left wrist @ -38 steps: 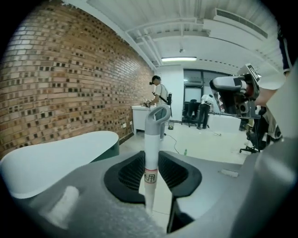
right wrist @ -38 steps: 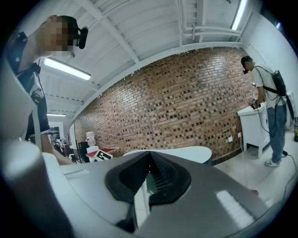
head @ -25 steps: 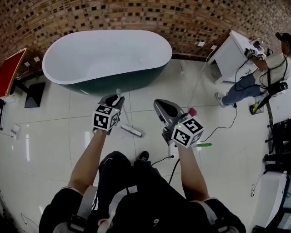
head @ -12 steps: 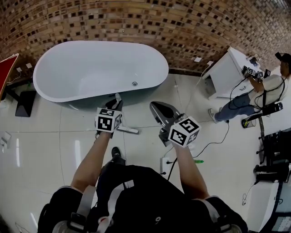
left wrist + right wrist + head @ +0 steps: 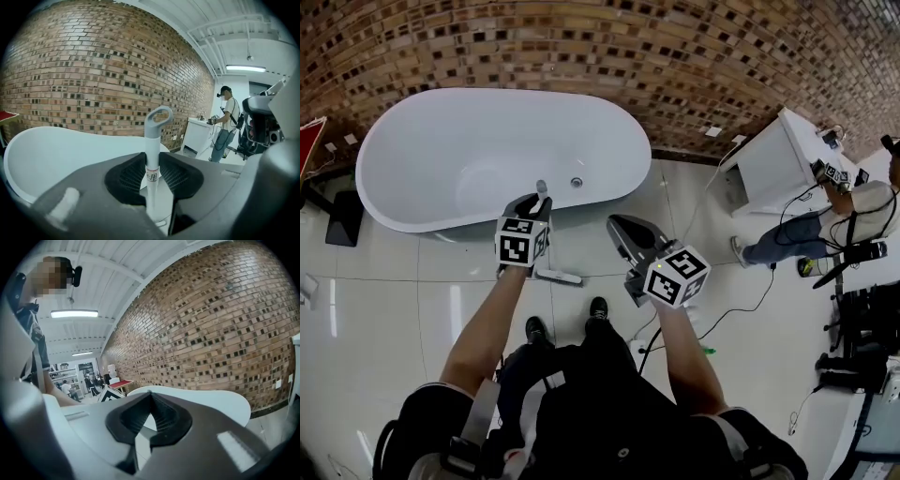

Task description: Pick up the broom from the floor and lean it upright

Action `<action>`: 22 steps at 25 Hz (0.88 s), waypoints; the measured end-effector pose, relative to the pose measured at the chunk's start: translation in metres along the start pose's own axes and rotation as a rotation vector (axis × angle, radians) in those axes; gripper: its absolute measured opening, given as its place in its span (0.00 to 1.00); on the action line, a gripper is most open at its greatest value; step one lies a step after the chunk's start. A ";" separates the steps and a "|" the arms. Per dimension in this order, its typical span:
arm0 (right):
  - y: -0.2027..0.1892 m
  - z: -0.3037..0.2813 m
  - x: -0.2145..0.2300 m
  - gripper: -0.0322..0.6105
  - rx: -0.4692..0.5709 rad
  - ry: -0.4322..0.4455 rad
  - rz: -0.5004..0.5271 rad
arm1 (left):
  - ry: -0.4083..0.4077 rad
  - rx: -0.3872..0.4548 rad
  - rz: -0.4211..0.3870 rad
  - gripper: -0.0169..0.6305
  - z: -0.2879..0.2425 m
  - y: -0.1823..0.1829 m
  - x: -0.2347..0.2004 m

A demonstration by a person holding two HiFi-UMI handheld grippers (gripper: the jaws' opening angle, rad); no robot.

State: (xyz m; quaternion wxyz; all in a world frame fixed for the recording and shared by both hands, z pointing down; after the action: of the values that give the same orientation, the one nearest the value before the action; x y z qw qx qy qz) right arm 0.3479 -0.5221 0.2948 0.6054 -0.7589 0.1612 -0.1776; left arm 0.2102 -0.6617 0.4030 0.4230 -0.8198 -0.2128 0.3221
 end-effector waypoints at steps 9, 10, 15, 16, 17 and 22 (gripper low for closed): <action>0.004 -0.049 0.080 0.06 -0.009 0.171 0.042 | 0.112 0.071 0.066 0.18 -0.061 0.022 -0.012; 0.004 -0.053 0.088 0.06 -0.011 0.186 0.044 | 0.125 0.078 0.069 0.18 -0.066 0.025 -0.014; 0.005 -0.067 0.112 0.06 -0.026 0.265 0.065 | 0.171 0.087 0.067 0.18 -0.084 0.031 -0.026; 0.006 -0.069 0.117 0.06 -0.027 0.278 0.070 | 0.185 0.090 0.065 0.18 -0.086 0.032 -0.029; 0.007 -0.071 0.122 0.06 -0.029 0.290 0.075 | 0.200 0.095 0.065 0.18 -0.088 0.033 -0.031; 0.009 -0.078 0.138 0.06 -0.034 0.337 0.078 | 0.268 0.090 0.083 0.18 -0.096 0.035 -0.046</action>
State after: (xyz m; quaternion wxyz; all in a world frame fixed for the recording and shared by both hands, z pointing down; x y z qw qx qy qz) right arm 0.4333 -0.6546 0.3121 0.5635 -0.7217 0.2928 -0.2757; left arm 0.2490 -0.7630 0.4316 0.4703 -0.8438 -0.1054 0.2361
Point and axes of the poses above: the fingertips, and each gripper's own axes: z backward along the fingers, x to its right, y out of its top, the point moved 4 cm from there along z, backward along the fingers, and after that the axes turned 12 degrees about z, right-handed, at the moved point
